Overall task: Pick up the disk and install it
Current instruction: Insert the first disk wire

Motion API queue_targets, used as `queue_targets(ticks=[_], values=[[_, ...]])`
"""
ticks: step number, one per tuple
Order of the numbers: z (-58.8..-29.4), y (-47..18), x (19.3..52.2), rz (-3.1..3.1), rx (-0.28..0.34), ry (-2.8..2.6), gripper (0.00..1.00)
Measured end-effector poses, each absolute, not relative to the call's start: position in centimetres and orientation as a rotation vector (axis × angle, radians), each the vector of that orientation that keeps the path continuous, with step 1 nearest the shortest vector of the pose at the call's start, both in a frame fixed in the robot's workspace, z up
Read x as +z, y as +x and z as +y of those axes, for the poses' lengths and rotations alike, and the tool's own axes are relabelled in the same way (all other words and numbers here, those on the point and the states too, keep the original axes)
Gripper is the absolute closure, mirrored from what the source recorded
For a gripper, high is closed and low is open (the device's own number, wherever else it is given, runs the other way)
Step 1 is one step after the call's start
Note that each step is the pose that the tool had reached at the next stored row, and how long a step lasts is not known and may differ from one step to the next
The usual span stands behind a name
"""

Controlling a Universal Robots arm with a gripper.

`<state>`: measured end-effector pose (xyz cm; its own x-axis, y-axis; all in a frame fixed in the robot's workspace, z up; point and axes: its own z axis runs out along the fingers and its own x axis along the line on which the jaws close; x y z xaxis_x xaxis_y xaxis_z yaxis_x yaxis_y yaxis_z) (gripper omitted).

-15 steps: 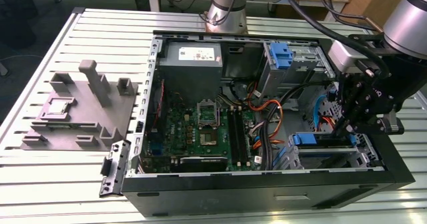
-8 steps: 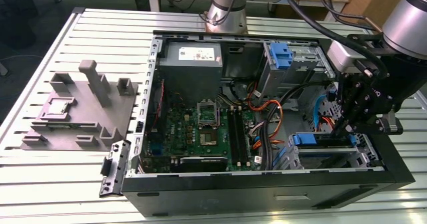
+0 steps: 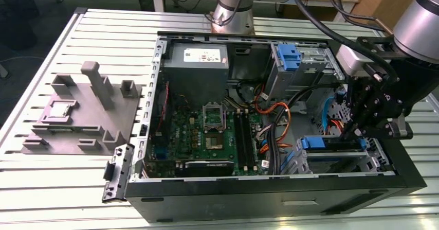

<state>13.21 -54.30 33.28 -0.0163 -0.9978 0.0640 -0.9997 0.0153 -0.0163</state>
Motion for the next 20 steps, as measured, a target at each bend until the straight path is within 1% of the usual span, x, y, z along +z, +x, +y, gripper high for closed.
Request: queue_targets(ticks=[14,16,17,20], values=[[-54.60,13.22,33.03,-2.216,0.083,2.181,0.84],[-54.61,13.22,33.12,-2.216,0.083,2.181,0.83],[-54.61,13.22,33.26,-2.216,0.083,2.181,0.76],[-54.60,13.23,33.70,-2.216,0.080,2.181,0.76]])
